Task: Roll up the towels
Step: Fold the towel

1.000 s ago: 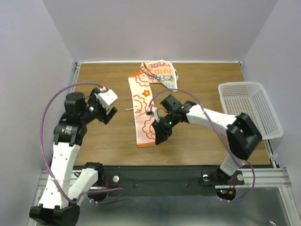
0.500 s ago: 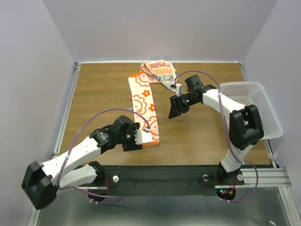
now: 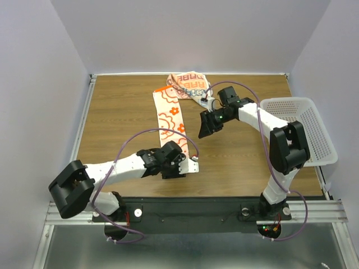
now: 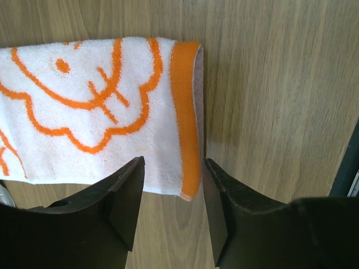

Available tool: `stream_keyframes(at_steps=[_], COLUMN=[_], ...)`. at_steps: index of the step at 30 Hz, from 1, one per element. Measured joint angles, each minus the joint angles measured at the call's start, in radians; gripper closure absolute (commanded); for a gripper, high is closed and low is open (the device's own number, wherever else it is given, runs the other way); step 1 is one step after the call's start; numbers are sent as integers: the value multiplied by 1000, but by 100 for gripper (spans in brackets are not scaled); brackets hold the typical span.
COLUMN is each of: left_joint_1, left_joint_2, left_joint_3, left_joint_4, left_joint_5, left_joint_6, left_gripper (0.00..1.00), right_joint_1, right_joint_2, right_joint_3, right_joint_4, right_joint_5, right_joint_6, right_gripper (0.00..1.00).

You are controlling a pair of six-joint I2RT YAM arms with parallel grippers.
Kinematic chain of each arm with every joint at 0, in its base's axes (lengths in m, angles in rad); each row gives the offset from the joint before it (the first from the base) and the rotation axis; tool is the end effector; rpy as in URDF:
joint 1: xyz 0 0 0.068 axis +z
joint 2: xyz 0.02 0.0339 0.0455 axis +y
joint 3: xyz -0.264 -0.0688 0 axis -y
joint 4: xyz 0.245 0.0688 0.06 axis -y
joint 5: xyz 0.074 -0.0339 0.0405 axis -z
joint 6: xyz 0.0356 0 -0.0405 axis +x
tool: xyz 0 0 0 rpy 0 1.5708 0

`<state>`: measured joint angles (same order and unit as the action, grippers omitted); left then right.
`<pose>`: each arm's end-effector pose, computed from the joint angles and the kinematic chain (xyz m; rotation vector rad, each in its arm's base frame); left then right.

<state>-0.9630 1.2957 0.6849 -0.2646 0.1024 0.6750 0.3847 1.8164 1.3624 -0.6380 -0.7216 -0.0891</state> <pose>0.1418 -0.2102 0.1922 1.8251 1.6440 -0.2523 0.3407 0.1633 0.2267 -0.8378 2.4560 1.0573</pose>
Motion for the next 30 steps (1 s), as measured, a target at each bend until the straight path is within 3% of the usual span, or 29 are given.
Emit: stream_keyframes(at_steps=[8, 14, 20, 21, 23, 30], left_joint_1=[0, 0, 4, 5, 10, 2], left_joint_2=[66, 114, 139, 145, 157, 144], left_joint_3=[1, -7, 3, 8, 18, 39], left_joint_4=[41, 82, 84, 81, 78, -2], left_joint_5=[22, 35, 74, 80, 91, 128], left_joint_6=[9, 35, 68, 76, 90, 112], left_gripper=[45, 52, 79, 89, 99, 100], right_joint_1=[-6, -10, -17, -18, -19, -24], right_joint_2=[24, 28, 28, 28, 28, 26], right_joint_3=[0, 0, 0, 0, 0, 0], right_joint_4=[-2, -5, -6, -6, -6, -10], right_joint_5=[1, 0, 6, 7, 8, 8], right_joint_6=[0, 0, -1, -1, -1, 0], right_gripper=[42, 42, 43, 43, 43, 41])
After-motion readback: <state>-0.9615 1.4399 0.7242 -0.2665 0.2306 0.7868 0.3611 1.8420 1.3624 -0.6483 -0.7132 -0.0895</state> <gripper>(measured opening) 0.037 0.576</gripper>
